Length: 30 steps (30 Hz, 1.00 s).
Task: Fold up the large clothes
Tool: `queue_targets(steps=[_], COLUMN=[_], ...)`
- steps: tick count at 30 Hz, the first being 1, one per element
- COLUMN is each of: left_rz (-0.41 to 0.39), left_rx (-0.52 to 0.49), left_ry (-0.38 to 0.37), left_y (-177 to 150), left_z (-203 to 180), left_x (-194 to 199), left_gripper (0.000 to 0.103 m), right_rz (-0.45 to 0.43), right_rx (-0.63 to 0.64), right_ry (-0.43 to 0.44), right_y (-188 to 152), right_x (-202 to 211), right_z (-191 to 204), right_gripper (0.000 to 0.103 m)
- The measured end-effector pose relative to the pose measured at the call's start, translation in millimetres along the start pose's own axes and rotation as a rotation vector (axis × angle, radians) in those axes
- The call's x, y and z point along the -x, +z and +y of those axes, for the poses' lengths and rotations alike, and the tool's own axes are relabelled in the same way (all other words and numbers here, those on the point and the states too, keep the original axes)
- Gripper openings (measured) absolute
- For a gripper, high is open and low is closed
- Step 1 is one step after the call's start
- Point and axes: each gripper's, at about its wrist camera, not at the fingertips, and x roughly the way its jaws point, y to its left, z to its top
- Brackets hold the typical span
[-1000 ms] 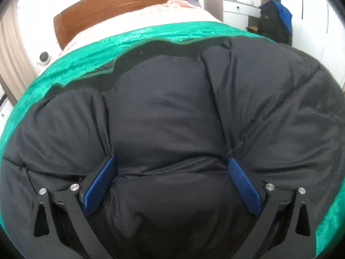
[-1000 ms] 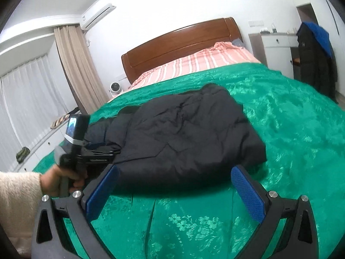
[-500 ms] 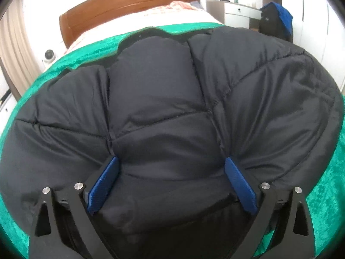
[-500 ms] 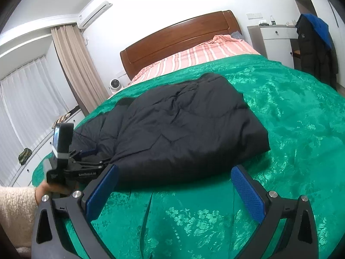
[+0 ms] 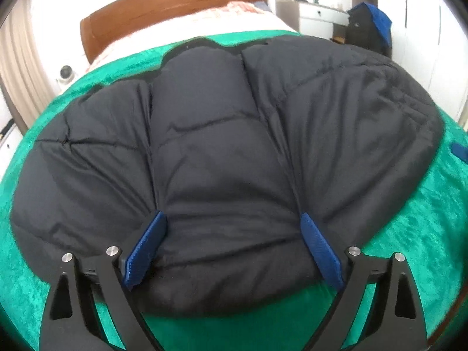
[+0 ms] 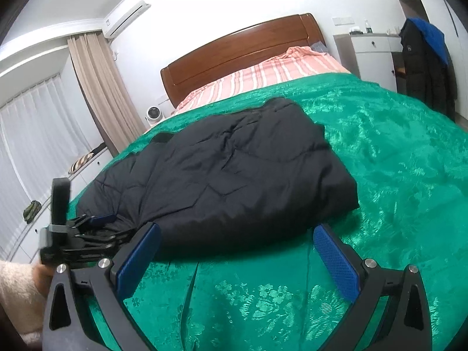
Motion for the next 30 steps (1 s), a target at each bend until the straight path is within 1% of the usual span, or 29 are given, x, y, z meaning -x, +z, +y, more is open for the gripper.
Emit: queue_targets(steps=[2, 3, 4, 5, 6, 7, 9, 11, 12, 14, 15, 17, 18, 19, 21, 22, 23, 25, 26, 28, 30], left_rz=[0.025, 0.022, 0.009, -0.006, -0.024, -0.037, -0.032, 0.003, 0.034, 0.094, 0.1, 0.108, 0.112, 0.112, 0.085, 0.068, 0.061, 0.074, 0.072, 0.056, 0.056], left_rx=[0.023, 0.069, 0.117, 0.151, 0.182, 0.191, 0.199, 0.206, 0.21, 0.196, 0.195, 0.182, 0.168, 0.157, 0.129, 0.102, 0.078, 0.03, 0.02, 0.038, 0.072], left_ry=[-0.051, -0.097, -0.122, -0.129, -0.126, -0.106, -0.037, 0.006, 0.018, 0.012, 0.016, 0.031, 0.034, 0.035, 0.009, -0.014, -0.019, -0.008, 0.012, 0.019, -0.051], left_y=[9, 22, 40, 58, 83, 105, 151, 174, 179, 175, 171, 172, 173, 176, 170, 159, 149, 119, 100, 82, 62], left_z=[1, 8, 17, 25, 37, 44, 57, 63, 67, 65, 65, 61, 58, 57, 54, 47, 43, 28, 21, 13, 8], left_x=[11, 15, 16, 14, 7, -2, -37, -69, -90, -129, -136, -136, -131, -125, -98, -82, -72, -60, -53, -34, -14], left_gripper=[0.092, 0.092, 0.092, 0.092, 0.092, 0.092, 0.092, 0.09, 0.09, 0.093, 0.094, 0.094, 0.093, 0.09, 0.088, 0.089, 0.09, 0.091, 0.091, 0.09, 0.091], right_rz=[-0.007, -0.006, -0.004, 0.001, 0.007, 0.014, 0.026, 0.03, 0.031, 0.034, 0.037, 0.045, 0.048, 0.048, 0.043, 0.038, 0.033, 0.029, 0.03, 0.031, 0.023], right_rx=[-0.005, -0.011, -0.014, -0.017, -0.017, -0.015, -0.012, -0.016, -0.017, -0.015, -0.016, -0.019, -0.021, -0.022, -0.025, -0.027, -0.03, -0.033, -0.036, -0.043, -0.049], right_ry=[0.001, 0.007, 0.013, 0.018, 0.022, 0.024, 0.029, 0.037, 0.04, 0.04, 0.041, 0.045, 0.047, 0.049, 0.051, 0.053, 0.055, 0.057, 0.056, 0.049, 0.036], right_y=[1, 1, 0, 1, 1, 0, -1, -2, -3, -3, -3, -4, -4, -4, -2, -1, -1, 0, 0, 0, 0], right_x=[1, 0, -1, -4, -6, -8, -12, -12, -12, -13, -13, -15, -15, -15, -14, -13, -12, -11, -12, -12, -8], right_z=[-2, -3, -4, -5, -5, -6, -6, -4, -4, -4, -4, -5, -6, -6, -8, -9, -10, -11, -13, -14, -16], right_gripper=[0.103, 0.103, 0.103, 0.103, 0.103, 0.103, 0.103, 0.103, 0.103, 0.103, 0.103, 0.103, 0.103, 0.103, 0.103, 0.103, 0.103, 0.103, 0.103, 0.103, 0.103])
